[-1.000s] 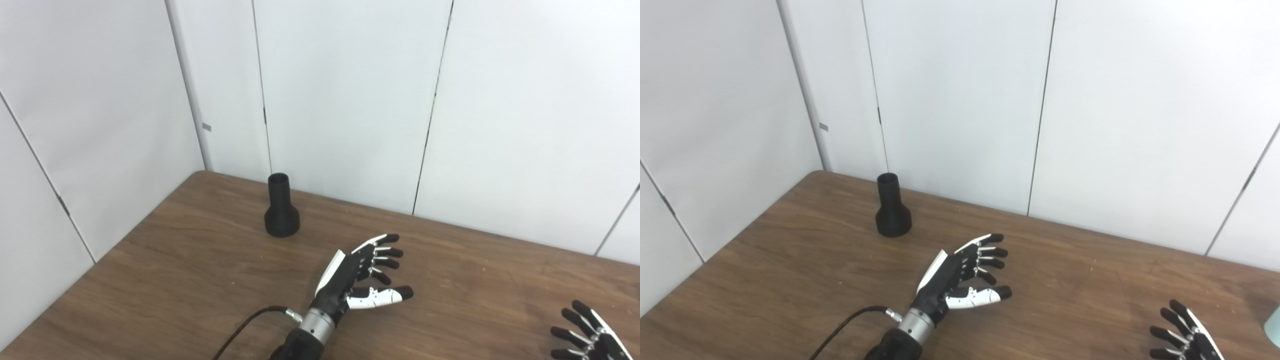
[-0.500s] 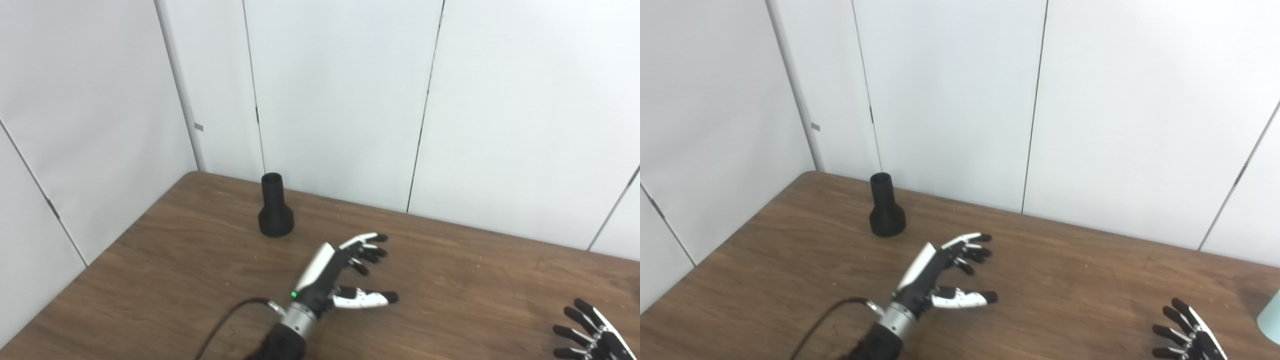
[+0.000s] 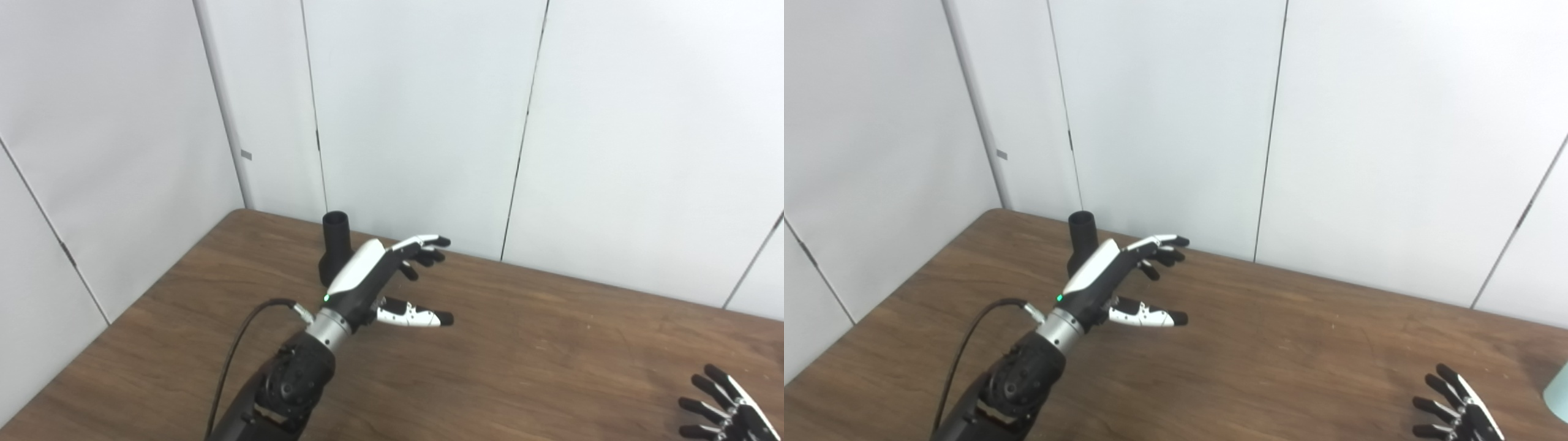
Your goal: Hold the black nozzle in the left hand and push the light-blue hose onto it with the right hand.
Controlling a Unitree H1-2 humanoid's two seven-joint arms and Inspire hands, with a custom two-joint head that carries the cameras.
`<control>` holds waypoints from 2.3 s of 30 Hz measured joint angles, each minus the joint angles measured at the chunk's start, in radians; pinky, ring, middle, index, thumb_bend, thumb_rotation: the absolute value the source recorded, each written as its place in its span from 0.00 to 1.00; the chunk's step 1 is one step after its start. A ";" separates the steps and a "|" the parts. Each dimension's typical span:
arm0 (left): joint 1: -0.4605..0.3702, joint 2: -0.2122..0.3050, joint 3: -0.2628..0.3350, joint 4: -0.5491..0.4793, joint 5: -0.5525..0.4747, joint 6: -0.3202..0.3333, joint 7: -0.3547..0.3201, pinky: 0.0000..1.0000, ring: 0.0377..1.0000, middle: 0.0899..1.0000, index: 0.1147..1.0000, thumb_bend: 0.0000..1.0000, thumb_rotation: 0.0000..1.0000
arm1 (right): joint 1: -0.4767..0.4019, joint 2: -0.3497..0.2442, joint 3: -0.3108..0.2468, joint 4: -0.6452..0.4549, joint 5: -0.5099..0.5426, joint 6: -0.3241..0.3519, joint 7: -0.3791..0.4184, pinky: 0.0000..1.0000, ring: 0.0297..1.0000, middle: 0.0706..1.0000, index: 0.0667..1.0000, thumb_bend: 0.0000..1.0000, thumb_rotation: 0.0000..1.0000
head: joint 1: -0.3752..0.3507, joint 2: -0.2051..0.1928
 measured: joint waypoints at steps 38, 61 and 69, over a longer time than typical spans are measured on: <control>-0.128 0.100 0.100 0.118 0.250 0.217 0.090 1.00 1.00 1.00 1.00 0.90 0.42 | -0.012 -0.028 0.002 0.017 0.001 0.002 0.022 0.61 0.75 0.87 0.88 0.79 0.21 | 0.005 -0.003; -0.140 0.100 0.126 0.264 0.220 0.374 0.113 1.00 1.00 1.00 1.00 1.00 0.45 | -0.009 -0.027 0.000 0.005 0.015 0.003 0.022 0.61 0.75 0.87 0.88 0.78 0.20 | -0.002 0.003; -0.167 0.096 0.142 0.325 0.148 0.403 0.136 1.00 1.00 0.99 1.00 1.00 0.49 | -0.007 -0.028 0.000 0.002 0.016 0.003 0.023 0.62 0.75 0.87 0.89 0.77 0.20 | -0.002 0.005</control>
